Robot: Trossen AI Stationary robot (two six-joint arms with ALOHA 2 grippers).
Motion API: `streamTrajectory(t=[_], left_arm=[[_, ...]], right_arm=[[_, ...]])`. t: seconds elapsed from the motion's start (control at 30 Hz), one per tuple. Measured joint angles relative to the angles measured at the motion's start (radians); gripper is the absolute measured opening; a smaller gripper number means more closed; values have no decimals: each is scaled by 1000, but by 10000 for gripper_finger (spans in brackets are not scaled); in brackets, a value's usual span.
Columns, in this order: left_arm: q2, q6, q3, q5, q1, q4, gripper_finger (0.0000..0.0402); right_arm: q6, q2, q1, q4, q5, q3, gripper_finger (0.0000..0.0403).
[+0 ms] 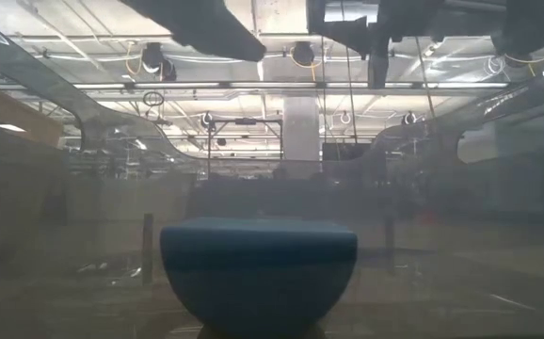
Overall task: Sort & place blocks by color
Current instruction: Put the top blue block into the black bin
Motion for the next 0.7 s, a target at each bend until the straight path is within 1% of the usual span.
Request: streamTrajectory(t=[0.07, 0.13, 0.2, 0.3, 0.47, 0.6, 0.7], left_arm=[[16, 52, 0, -96, -9, 67, 218], [24, 112, 0, -187, -13, 138, 218], [24, 171, 0, -228, -13, 200, 218], [23, 226, 0, -233, -4, 276, 218], [23, 315, 0, -233, 0, 369, 218], [23, 376, 0, -232, -1, 418, 218], [23, 415, 0, -229, 1, 454, 218]], right_arm=[[45, 9, -2, 25, 33, 0, 125], [53, 19, -2, 57, 61, 0, 128], [53, 34, -3, 105, 79, 0, 125], [46, 57, -7, 179, 102, 0, 118], [57, 82, -31, 293, 107, 0, 120], [68, 89, -56, 327, 129, 1, 131], [75, 89, -77, 338, 129, 7, 127]])
